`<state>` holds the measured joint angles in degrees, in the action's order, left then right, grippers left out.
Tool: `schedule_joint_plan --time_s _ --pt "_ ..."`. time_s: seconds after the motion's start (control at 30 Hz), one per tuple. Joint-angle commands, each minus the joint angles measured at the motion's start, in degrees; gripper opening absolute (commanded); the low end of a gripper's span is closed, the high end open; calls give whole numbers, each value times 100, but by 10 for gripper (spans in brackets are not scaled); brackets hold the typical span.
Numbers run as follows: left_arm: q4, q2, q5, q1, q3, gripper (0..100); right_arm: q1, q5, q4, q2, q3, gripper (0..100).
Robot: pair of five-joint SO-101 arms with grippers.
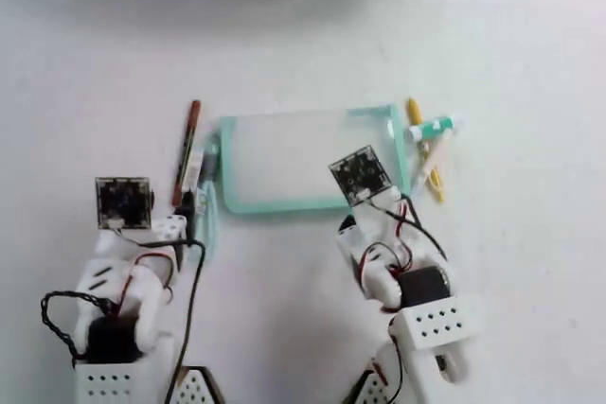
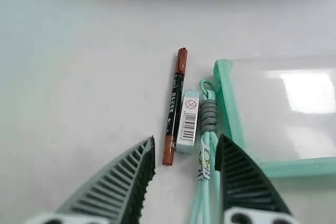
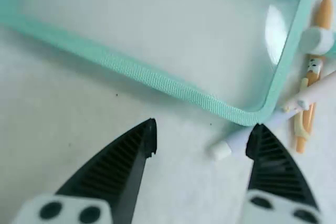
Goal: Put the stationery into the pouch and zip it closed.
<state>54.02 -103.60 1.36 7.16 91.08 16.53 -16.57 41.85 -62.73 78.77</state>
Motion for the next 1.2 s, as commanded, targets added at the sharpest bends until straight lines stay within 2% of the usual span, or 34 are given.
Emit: schedule_joint_plan --time_s 0.0,0.1,0.27,0.4,0.7,0.87,1.0,1.17 --pt "-97 -31 510 -338 -9 203 31 -273 -523 -382 396 279" --pt "202 -31 782 -734 -158 203 48 -703 -593 -699 730 279" --pt "598 180 941 -1042 -387 203 75 -730 -558 -1244 993 279" --pt "211 1191 949 -1042 -536 203 75 -738 -558 -1560 1160 279" --pt "-299 4752 835 -1033 -1846 203 57 -765 -558 -1754 1292 279" --pt "-299 5191 642 -1007 -2075 235 75 -774 -585 -1763 1327 279" --pt "-501 5376 651 -690 -2066 259 75 -774 -585 -1763 1327 279" --pt "-484 6079 958 -752 -2295 260 75 -774 -585 -1763 1336 279"
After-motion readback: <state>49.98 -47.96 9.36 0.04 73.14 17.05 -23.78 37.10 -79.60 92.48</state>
